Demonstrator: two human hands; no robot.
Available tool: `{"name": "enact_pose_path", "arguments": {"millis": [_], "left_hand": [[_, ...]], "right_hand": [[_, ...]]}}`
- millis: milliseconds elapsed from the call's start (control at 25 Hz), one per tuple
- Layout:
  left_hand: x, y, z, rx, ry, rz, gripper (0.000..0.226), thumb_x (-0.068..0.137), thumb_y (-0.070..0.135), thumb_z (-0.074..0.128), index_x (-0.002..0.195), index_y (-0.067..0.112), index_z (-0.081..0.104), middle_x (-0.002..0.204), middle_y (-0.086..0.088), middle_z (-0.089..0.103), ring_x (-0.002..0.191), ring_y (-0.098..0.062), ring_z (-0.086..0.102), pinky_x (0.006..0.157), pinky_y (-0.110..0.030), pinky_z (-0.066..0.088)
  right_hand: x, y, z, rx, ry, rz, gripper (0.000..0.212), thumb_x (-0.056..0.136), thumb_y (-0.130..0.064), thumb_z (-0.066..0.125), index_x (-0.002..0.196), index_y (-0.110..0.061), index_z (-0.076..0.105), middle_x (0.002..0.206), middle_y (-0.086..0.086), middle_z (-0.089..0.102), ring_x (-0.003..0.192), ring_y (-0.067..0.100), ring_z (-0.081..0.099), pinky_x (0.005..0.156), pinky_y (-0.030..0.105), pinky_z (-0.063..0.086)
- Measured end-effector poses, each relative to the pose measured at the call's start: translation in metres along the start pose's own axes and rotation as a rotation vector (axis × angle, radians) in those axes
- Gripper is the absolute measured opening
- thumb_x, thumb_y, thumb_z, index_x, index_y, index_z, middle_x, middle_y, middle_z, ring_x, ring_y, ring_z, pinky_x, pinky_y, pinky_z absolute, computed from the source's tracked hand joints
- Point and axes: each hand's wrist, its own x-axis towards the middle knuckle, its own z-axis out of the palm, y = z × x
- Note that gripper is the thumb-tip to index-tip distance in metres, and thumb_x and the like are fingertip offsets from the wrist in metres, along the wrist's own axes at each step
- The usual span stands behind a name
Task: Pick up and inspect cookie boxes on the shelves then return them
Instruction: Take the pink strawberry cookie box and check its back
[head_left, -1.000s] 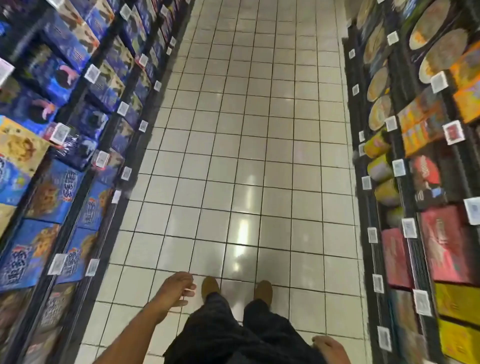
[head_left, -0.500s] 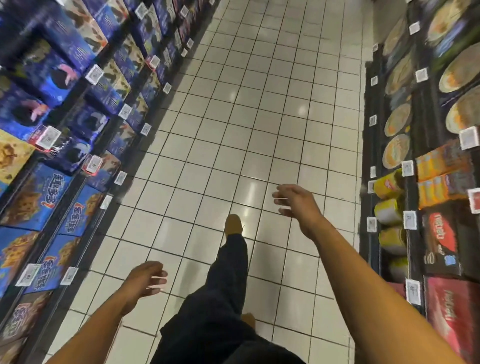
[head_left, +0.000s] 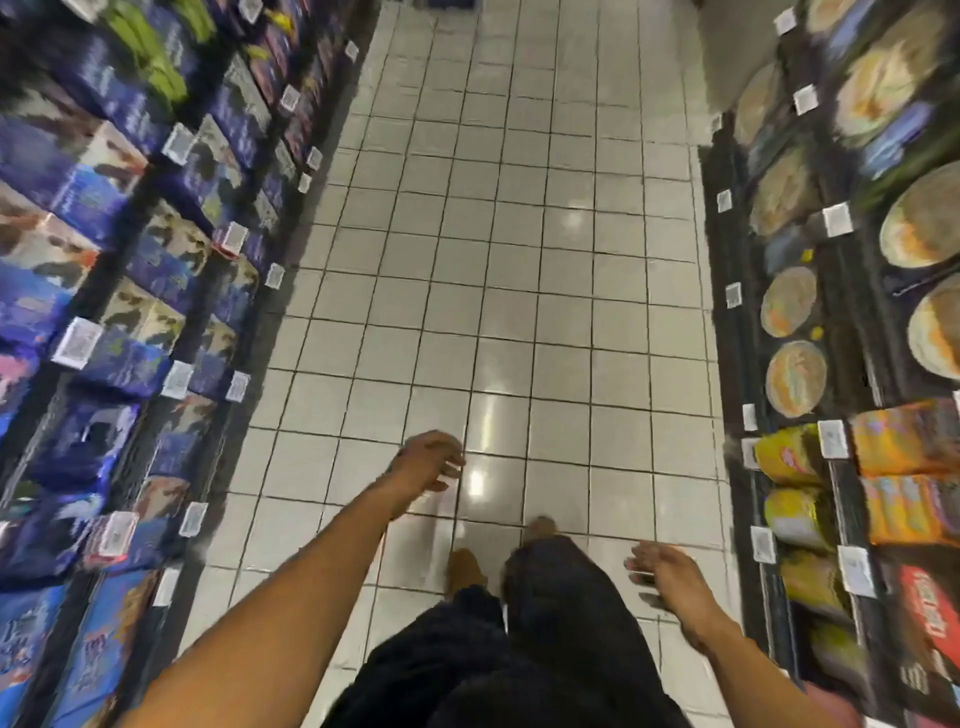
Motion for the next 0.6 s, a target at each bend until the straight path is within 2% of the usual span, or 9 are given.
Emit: {"name": "enact_pose_path", "arguments": {"millis": [80, 200, 280, 360, 440, 600], "left_hand": [[0.054, 0.086, 0.006, 0.019, -0.045, 0.103, 0.014, 0.102, 0.016, 0.049, 0.107, 0.009, 0.06, 0.099, -0.009, 0.067, 0.087, -0.022, 0.063, 0.07, -0.029, 0.048], [0.139, 0.192, 0.008, 0.037, -0.067, 0.21, 0.015, 0.101, 0.023, 0.05, 0.105, 0.014, 0.062, 0.102, -0.007, 0.069, 0.091, -0.021, 0.067, 0.071, -0.029, 0.05], [0.191, 0.241, 0.004, 0.04, -0.061, 0.217, 0.013, 0.101, 0.024, 0.05, 0.101, 0.019, 0.062, 0.101, -0.007, 0.07, 0.09, -0.02, 0.068, 0.07, -0.029, 0.051], [0.222, 0.261, -0.012, 0.017, -0.034, 0.141, 0.011, 0.1, 0.021, 0.051, 0.1, 0.018, 0.062, 0.101, -0.008, 0.07, 0.088, -0.021, 0.068, 0.069, -0.029, 0.051], [0.253, 0.277, -0.037, -0.042, 0.027, 0.04, 0.011, 0.1, 0.015, 0.051, 0.103, 0.015, 0.062, 0.102, -0.011, 0.07, 0.087, -0.023, 0.067, 0.07, -0.031, 0.05], [0.298, 0.315, -0.126, -0.198, 0.249, -0.106, 0.012, 0.1, 0.013, 0.049, 0.105, 0.011, 0.061, 0.1, -0.013, 0.068, 0.083, -0.023, 0.065, 0.072, -0.031, 0.047]], "right_hand": [[0.028, -0.028, -0.012, 0.049, 0.039, 0.088, 0.02, 0.101, -0.012, 0.05, 0.113, -0.004, 0.065, 0.102, 0.015, 0.073, 0.086, 0.024, 0.064, 0.07, 0.031, 0.047], [0.088, -0.102, -0.015, 0.072, 0.049, 0.099, 0.021, 0.101, -0.01, 0.051, 0.115, -0.002, 0.065, 0.093, 0.012, 0.072, 0.082, 0.023, 0.063, 0.068, 0.031, 0.046], [0.134, -0.172, -0.009, 0.102, 0.034, 0.089, 0.022, 0.101, -0.009, 0.051, 0.116, -0.001, 0.065, 0.089, 0.01, 0.071, 0.079, 0.022, 0.063, 0.066, 0.031, 0.047], [0.165, -0.25, 0.002, 0.091, -0.017, 0.073, 0.022, 0.1, -0.011, 0.052, 0.117, -0.003, 0.064, 0.09, 0.009, 0.071, 0.08, 0.021, 0.063, 0.066, 0.03, 0.05], [0.195, -0.355, 0.014, 0.096, -0.074, 0.0, 0.021, 0.1, -0.012, 0.055, 0.117, -0.005, 0.064, 0.095, 0.009, 0.072, 0.082, 0.02, 0.064, 0.068, 0.03, 0.051], [0.227, -0.607, 0.046, 0.129, -0.242, -0.331, 0.014, 0.1, -0.018, 0.057, 0.109, -0.011, 0.066, 0.106, 0.013, 0.073, 0.085, 0.018, 0.067, 0.071, 0.03, 0.052]]}}
